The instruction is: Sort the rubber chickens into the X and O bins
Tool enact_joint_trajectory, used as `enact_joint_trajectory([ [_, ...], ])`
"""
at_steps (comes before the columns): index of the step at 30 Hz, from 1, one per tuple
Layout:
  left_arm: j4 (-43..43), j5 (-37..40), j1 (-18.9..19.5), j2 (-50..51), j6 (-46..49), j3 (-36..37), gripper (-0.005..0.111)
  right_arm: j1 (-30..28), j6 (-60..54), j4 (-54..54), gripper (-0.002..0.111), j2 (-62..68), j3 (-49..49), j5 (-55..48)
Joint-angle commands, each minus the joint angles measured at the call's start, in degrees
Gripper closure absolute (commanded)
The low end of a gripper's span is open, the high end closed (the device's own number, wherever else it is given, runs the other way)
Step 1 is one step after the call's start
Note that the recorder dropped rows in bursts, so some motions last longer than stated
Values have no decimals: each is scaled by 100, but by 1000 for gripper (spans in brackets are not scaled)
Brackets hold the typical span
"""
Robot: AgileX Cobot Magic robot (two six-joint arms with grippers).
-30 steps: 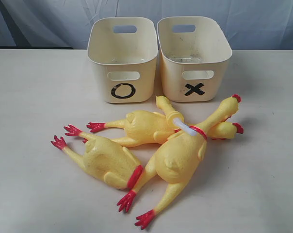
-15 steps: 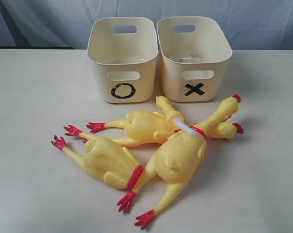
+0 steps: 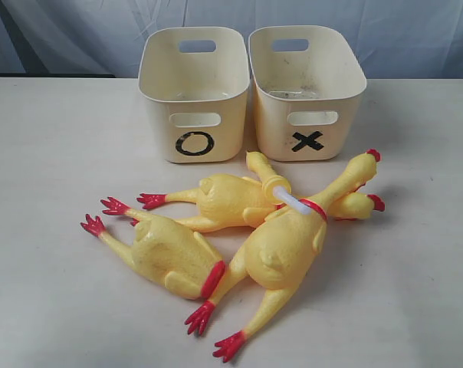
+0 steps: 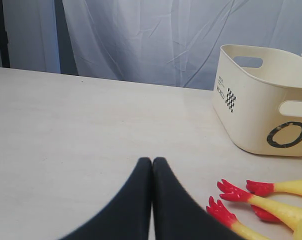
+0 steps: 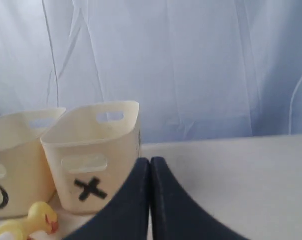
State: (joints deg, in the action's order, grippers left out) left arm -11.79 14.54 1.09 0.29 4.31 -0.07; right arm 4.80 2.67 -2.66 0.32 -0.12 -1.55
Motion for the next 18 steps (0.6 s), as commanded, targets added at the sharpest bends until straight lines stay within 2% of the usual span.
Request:
enact_joint_trajectory([
  [1, 4, -91, 2, -29, -30, 7, 107, -14, 521, -452, 109, -32, 12, 1470],
  [4, 4, -91, 2, -29, -30, 7, 107, -14, 1852, -995, 109, -32, 12, 1704],
  [6, 4, -91, 2, -29, -30, 7, 107, -14, 2313, -860, 109, -32, -83, 1486],
  [10, 4, -91, 2, -29, -30, 7, 107, -11, 2518, -491, 109, -32, -803, -75],
  [14, 4, -91, 2, -29, -30, 7, 107, 55, 1845, -800, 109, 272, -1690, -1726],
  [18, 4, -91, 2, -29, -30, 7, 107, 200, -131, -2281, 109, 1137, -2543, -2991],
])
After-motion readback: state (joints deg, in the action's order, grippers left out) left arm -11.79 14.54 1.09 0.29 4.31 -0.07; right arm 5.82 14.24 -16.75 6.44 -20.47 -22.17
